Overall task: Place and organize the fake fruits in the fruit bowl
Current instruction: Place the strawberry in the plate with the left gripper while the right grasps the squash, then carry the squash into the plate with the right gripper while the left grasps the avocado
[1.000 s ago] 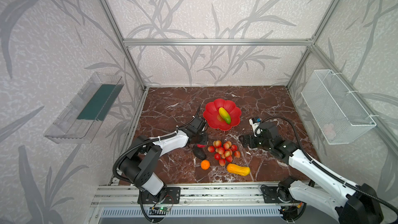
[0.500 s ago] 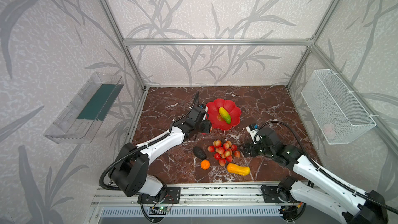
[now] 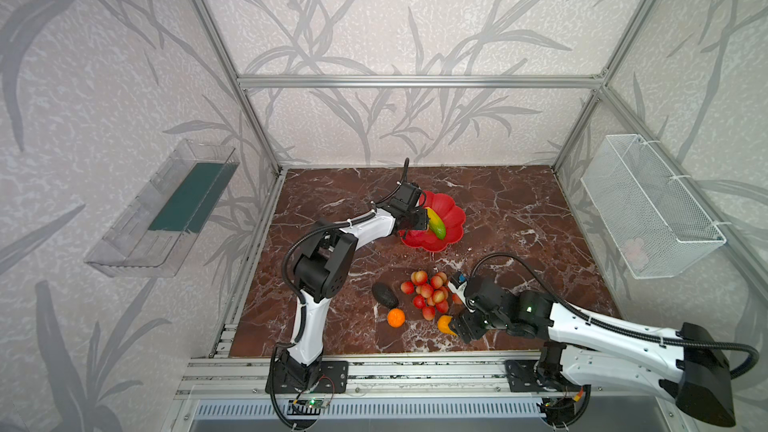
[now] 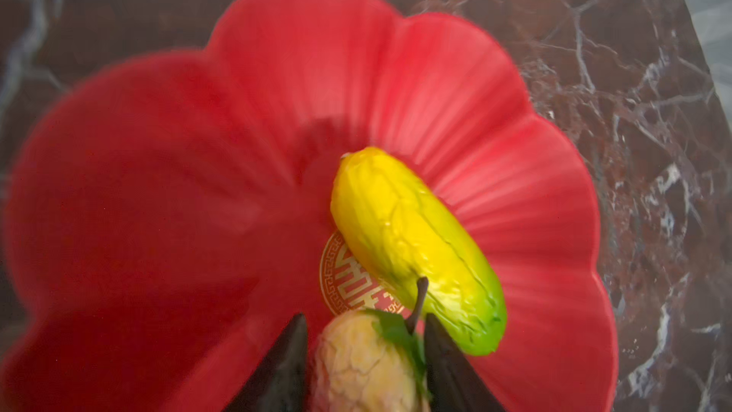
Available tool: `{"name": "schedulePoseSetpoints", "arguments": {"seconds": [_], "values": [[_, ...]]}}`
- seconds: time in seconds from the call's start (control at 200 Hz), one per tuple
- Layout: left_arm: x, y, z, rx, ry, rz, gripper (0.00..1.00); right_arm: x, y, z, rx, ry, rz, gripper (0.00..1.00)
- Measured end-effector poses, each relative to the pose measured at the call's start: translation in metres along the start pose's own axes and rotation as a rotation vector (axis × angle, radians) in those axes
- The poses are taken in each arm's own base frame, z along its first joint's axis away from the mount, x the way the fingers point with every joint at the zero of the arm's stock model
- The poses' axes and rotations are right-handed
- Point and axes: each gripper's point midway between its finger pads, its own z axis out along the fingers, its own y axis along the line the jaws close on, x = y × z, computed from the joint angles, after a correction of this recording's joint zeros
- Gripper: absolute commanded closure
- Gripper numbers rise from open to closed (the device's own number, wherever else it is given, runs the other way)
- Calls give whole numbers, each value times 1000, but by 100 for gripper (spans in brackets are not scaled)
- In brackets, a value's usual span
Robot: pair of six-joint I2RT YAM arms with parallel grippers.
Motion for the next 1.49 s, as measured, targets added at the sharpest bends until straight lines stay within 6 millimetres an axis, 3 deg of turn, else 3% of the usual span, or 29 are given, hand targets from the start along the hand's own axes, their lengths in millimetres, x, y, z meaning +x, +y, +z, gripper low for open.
{"name": "schedulePoseSetpoints", "arguments": {"seconds": [0.12, 0.225, 0.295, 0.405, 0.55, 0.61, 0.695, 0.885, 0.95, 1.03, 1.125, 1.305, 1.4, 1.495], "values": [[-10, 2, -8, 39, -34, -51, 27, 8, -1, 11, 20, 52, -6, 18], [-32, 2, -38, 79, -120, -86, 25, 16, -5, 23, 45, 111, -11, 22], [-53, 0, -71, 109, -206, -111, 24, 20, -5, 30, 54, 149, -20, 29], [-82, -2, -136, 166, -372, -140, 22, 22, -3, 39, 57, 185, -35, 49], [-86, 7, -207, 179, -542, -171, 21, 19, 0, 39, 46, 184, -52, 70], [-73, 14, -223, 164, -565, -186, 21, 15, 1, 35, 38, 164, -53, 71], [-40, 31, -229, 127, -553, -224, 22, 2, 6, 16, 11, 82, -56, 71], [74, 87, -219, 16, -445, -361, 22, -51, 6, -52, -1, -213, -73, 70], [102, 101, -221, -14, -431, -399, 22, -81, -6, -70, 25, -290, -37, 70], [118, 108, -230, -22, -446, -424, 22, -121, -37, -80, 75, -368, 52, 70], [121, 106, -241, -2, -472, -438, 22, -168, -77, -74, 143, -423, 130, 70], [134, 99, -240, 20, -430, -448, 22, -245, -136, -25, 231, -403, 154, 70], [149, 93, -231, 34, -384, -446, 22, -269, -165, -2, 254, -399, 170, 70], [168, 91, -221, 38, -340, -448, 22, -281, -190, 19, 272, -385, 187, 70]]}}
